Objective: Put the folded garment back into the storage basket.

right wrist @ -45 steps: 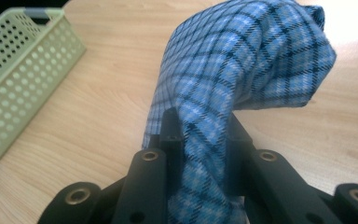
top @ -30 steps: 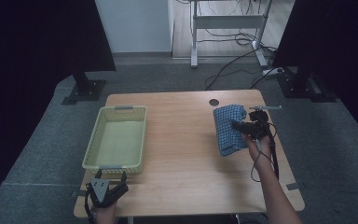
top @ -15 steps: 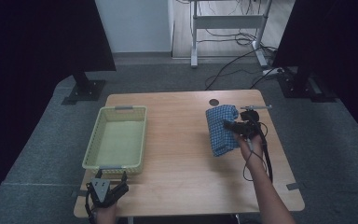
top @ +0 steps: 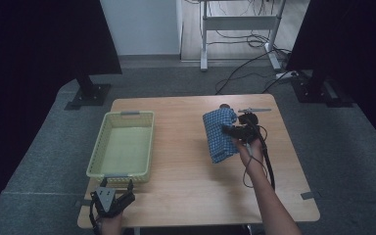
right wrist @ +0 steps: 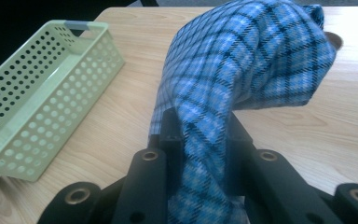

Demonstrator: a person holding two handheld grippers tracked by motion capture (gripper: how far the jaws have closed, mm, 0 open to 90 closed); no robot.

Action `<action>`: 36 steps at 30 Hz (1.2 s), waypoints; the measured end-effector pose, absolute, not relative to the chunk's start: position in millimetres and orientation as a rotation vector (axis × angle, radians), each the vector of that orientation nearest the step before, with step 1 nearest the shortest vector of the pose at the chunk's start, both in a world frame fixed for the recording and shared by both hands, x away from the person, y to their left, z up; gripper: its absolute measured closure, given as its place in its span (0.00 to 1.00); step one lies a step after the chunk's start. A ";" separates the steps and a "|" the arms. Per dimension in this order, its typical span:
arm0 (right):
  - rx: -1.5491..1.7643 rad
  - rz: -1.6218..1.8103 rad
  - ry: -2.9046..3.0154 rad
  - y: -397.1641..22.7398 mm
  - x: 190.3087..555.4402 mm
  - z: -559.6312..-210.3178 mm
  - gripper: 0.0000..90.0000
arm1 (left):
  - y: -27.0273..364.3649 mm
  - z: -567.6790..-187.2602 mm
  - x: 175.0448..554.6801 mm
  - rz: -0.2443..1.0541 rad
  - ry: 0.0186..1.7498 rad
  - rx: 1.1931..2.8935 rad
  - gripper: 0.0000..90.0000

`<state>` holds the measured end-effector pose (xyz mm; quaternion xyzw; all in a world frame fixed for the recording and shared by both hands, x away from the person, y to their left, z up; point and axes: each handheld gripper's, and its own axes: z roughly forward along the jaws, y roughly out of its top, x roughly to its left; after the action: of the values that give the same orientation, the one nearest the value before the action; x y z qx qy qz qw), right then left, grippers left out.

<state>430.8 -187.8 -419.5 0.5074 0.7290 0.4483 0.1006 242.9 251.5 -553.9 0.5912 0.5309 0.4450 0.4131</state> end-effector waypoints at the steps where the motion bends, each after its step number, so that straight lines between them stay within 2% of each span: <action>1: 1.495 1.326 2.157 -185.0 431.2 -419.3 0.84 | 251.6 -553.9 243.0 1.119 1.336 1.486 0.11; 18: 1.465 1.365 2.216 -143.5 437.3 -424.8 0.84 | 251.8 -553.9 242.9 1.120 1.334 1.481 0.11; 36: 1.392 1.399 2.277 -92.4 439.3 -415.3 0.84 | 252.3 -554.0 242.5 1.114 1.329 1.476 0.11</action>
<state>439.3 -92.4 -415.3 0.4610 0.7542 0.4631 0.0640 242.5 252.3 -554.0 0.5887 0.5300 0.4443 0.4186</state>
